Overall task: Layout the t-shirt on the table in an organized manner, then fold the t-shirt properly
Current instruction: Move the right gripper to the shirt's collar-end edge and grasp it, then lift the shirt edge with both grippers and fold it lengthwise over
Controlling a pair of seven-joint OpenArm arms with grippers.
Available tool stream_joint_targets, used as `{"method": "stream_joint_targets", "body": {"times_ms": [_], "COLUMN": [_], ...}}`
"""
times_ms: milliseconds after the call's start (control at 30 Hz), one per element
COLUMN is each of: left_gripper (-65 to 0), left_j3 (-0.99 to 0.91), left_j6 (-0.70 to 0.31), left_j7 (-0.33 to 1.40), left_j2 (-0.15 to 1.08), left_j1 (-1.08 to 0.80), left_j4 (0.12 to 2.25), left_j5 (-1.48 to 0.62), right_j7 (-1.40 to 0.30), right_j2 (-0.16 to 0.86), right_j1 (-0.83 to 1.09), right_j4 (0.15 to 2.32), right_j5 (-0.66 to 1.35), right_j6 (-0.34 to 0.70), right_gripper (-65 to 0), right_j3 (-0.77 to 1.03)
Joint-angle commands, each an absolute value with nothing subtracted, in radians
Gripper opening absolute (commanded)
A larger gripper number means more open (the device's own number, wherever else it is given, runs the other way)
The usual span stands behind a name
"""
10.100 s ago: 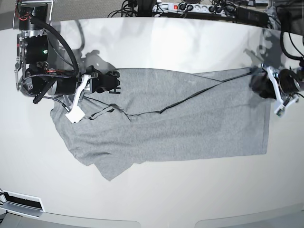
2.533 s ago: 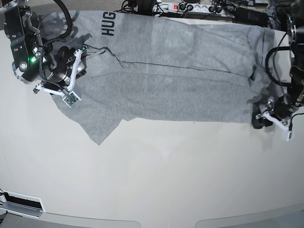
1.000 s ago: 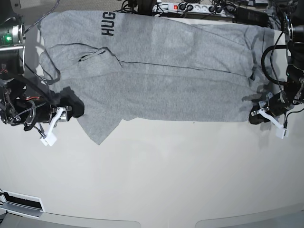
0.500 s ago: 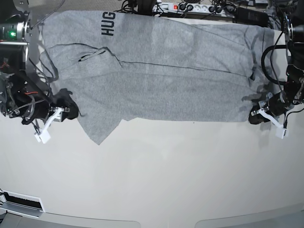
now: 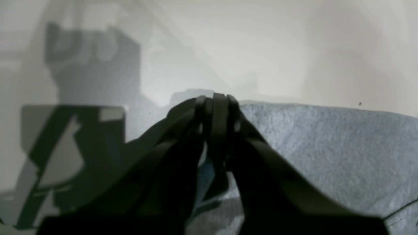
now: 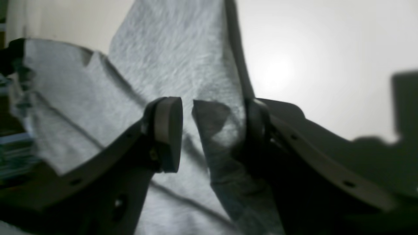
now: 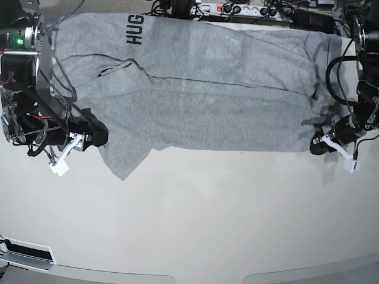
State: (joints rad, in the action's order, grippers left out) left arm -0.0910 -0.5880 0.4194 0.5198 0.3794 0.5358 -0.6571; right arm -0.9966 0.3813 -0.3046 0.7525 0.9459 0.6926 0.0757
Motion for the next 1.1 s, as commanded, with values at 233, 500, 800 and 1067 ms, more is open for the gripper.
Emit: {"method": "stream_joint_targets", "body": {"times_ms": [233,500,800,1067], "left_gripper": [-65.0,-65.0,-65.0,-65.0], "left_j3": [-0.092,-0.092,-0.092,-0.092], "left_j6": [-0.607,-0.607,-0.607,-0.670], "left_j7": [0.426,0.426,0.414,0.505], "left_j2": [0.537,0.538,0.538,0.548], "left_j1": [0.397,0.421,0.539,0.577], "left_j4": [0.542,0.542,0.542,0.542], "left_j5": [-0.656,-0.655,-0.621,-0.635], "right_j7": [-0.778,-0.665,-0.675,-0.865], "right_j2": [0.397,0.397,0.400,0.427], "right_j1": [-0.327,-0.391,-0.510,-0.517], "right_j4": [0.764,0.764,0.764,0.819], "right_j5": [0.778,0.593,0.569,0.641], "right_j6": [0.698,0.698,0.698,0.698], "right_gripper": [-60.2,-65.0,-65.0,-65.0], "right_j3": [0.080,0.080,0.080,0.080]}}
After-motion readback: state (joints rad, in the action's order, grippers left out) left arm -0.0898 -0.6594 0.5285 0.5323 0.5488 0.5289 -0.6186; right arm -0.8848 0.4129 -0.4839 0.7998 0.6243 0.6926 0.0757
